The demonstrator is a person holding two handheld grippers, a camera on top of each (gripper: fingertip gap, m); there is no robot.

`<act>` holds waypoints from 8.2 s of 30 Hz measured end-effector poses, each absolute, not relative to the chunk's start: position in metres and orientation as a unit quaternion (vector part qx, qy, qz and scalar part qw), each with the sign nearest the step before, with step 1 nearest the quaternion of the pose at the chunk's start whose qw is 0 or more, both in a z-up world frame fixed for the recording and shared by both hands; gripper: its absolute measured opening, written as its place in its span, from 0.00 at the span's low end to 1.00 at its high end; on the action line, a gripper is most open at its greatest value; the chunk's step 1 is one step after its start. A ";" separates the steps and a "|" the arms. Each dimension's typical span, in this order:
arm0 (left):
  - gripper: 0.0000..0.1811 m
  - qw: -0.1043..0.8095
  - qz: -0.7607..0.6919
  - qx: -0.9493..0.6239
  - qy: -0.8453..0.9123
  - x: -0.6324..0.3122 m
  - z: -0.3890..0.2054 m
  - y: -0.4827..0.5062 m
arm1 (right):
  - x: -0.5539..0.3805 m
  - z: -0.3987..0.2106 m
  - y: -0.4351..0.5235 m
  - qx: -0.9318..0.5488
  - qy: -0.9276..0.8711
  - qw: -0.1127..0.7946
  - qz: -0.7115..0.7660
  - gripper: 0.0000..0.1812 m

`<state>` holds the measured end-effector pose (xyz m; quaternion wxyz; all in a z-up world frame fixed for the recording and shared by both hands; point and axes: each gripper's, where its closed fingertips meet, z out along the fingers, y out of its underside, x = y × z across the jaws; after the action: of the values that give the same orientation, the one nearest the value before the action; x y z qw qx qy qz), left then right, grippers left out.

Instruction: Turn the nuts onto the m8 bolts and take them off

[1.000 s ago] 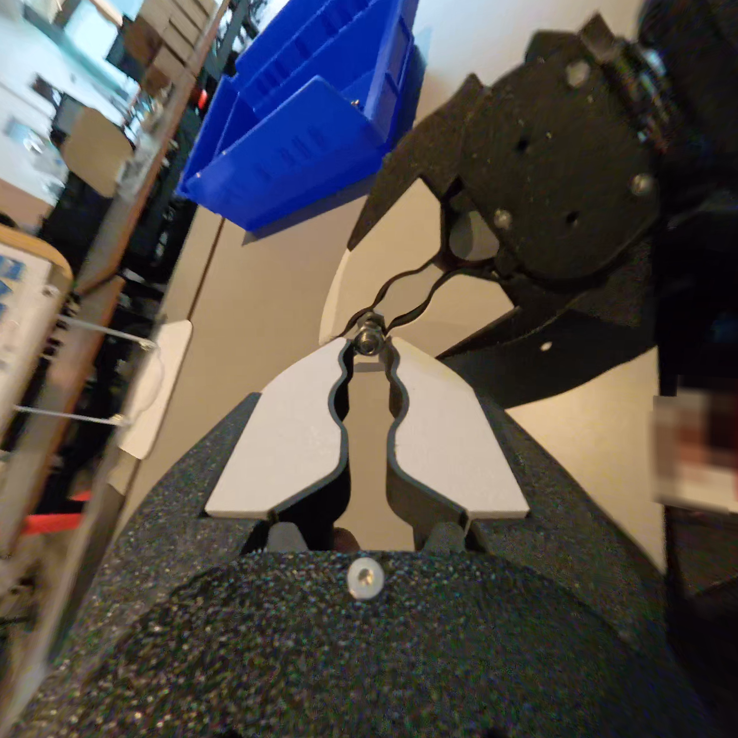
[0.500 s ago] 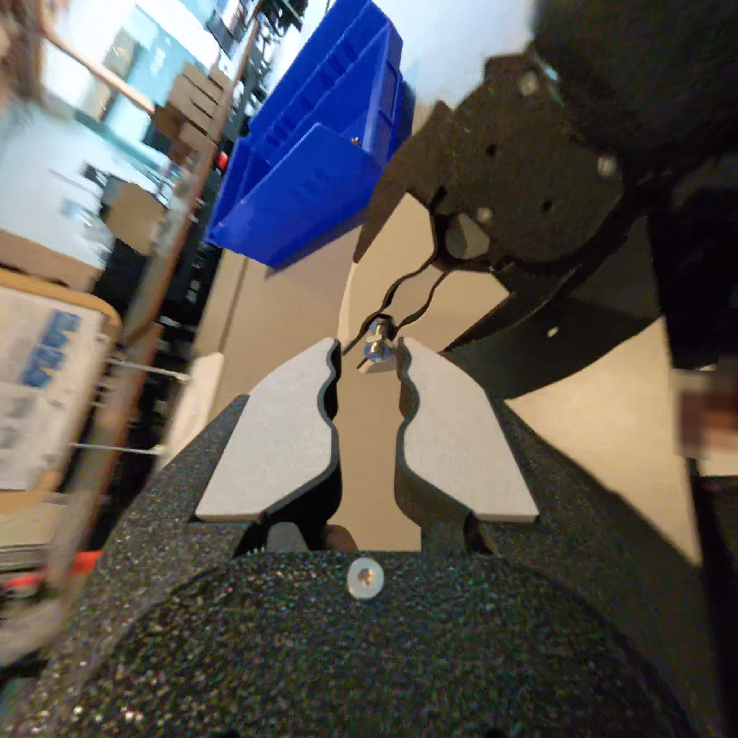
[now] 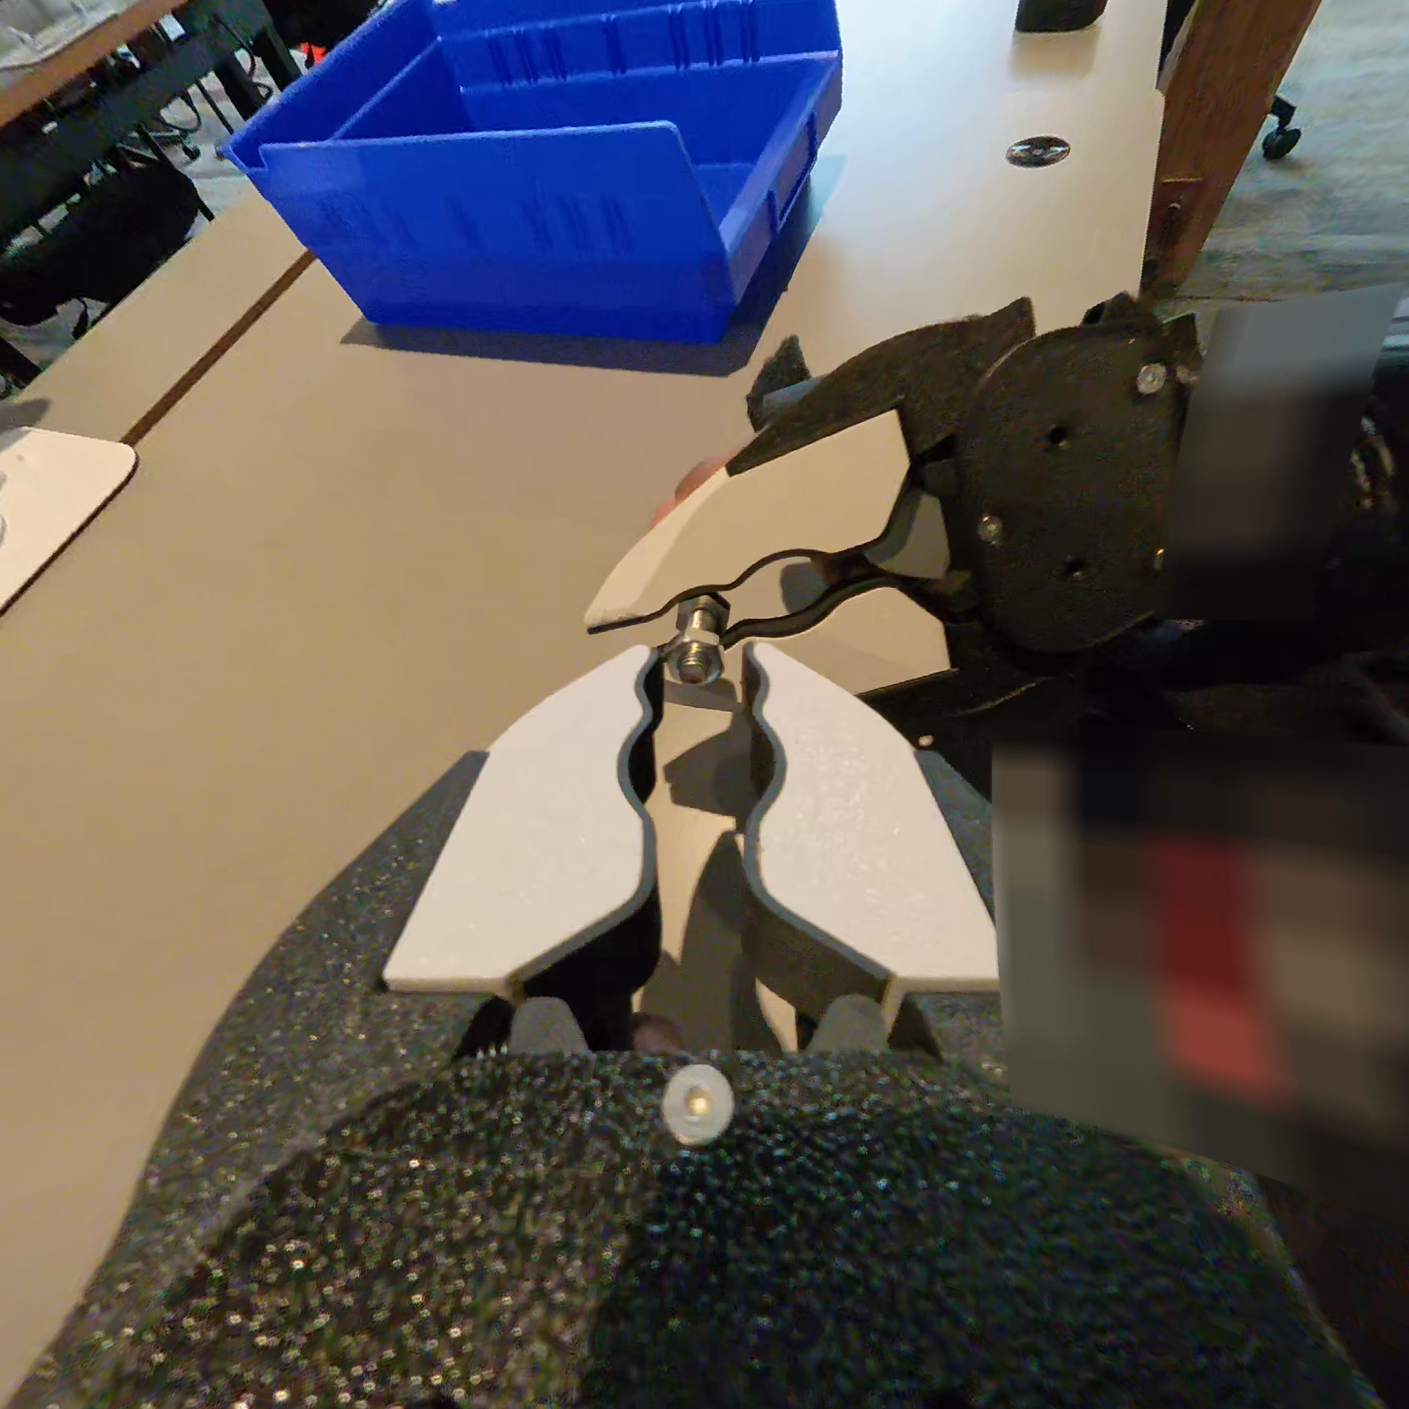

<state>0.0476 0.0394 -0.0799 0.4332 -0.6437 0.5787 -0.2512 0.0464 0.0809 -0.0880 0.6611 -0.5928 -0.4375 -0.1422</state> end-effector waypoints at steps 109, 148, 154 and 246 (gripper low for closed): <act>0.08 0.498 -0.206 -0.554 0.634 0.052 -0.079 0.043 | 0.049 -0.087 0.084 -0.597 -0.430 0.662 -0.145 0.06; 0.10 0.679 -0.139 -0.497 0.523 0.021 -0.064 0.091 | 0.390 -0.026 0.130 -0.823 -0.166 0.515 -0.171 0.06; 0.10 0.669 -0.133 -0.502 0.532 0.023 -0.072 0.090 | 0.391 -0.094 0.145 -0.901 -0.201 0.384 -0.037 0.06; 0.19 0.784 0.088 -0.587 0.184 -0.278 -0.019 0.186 | 0.290 -0.081 0.110 -0.773 0.005 0.627 -0.094 0.37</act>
<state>-0.2783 0.1864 -0.0186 0.7839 -0.5865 0.1837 0.0877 0.2896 0.1103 -0.0815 0.6275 -0.7730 0.0047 -0.0936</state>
